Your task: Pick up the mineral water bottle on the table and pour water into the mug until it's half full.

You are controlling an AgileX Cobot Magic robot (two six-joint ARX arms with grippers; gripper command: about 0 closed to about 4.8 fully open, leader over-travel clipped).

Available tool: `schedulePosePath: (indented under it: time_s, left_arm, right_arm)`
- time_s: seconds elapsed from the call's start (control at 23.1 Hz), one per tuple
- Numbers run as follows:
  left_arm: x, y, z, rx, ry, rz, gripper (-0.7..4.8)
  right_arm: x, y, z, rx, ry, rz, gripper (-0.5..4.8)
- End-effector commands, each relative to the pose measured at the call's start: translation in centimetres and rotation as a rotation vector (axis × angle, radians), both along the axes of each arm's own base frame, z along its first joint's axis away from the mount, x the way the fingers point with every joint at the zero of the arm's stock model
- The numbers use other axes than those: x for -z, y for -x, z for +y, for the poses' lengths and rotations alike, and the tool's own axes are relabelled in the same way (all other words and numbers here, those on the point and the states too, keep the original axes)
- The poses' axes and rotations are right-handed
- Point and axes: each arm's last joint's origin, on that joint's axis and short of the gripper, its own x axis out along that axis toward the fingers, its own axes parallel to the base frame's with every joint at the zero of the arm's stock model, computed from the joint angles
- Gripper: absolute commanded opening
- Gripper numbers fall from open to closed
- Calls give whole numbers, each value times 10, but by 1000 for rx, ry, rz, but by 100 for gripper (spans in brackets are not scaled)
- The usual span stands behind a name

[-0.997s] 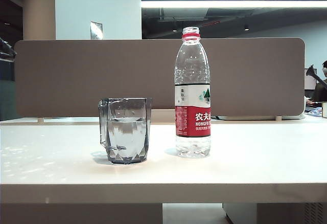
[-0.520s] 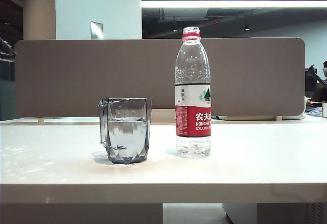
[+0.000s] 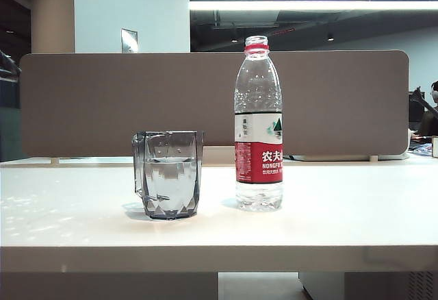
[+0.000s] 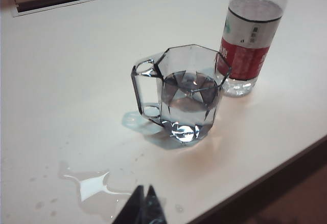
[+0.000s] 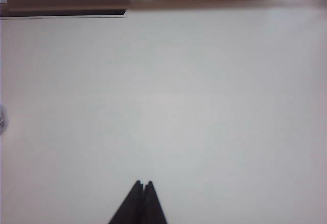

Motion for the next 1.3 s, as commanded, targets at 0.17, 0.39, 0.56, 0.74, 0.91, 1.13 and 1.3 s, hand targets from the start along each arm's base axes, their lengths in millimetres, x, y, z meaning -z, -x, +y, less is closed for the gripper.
schedulePosePath:
  time_s: [0.17,0.39,0.56,0.74,0.91,1.13,1.3]
  left_arm:
    - [3,-1,18,-127,-4,-61,-5]
    - [26,-1,40,-356,129,-104,-5]
    - [42,3,49,-419,155,-127,-5]
    - [62,1,53,-439,141,-81,-5]
    - [64,0,53,-443,136,-88,-5]
    - [65,0,53,-432,79,-106,-5]
    - [64,0,53,-427,61,-113,-5]
  right_arm:
    - [1,0,0,0,-3,-5,-5]
    - [1,0,0,1,-3,-5,-5]
    - [1,0,0,2,-3,-5,-5]
    - [1,0,0,1,-3,-5,-5]
    - [1,0,0,0,-3,-6,-5]
    - [1,0,0,1,-3,-6,-5]
    - [1,0,0,1,-3,-6,-5]
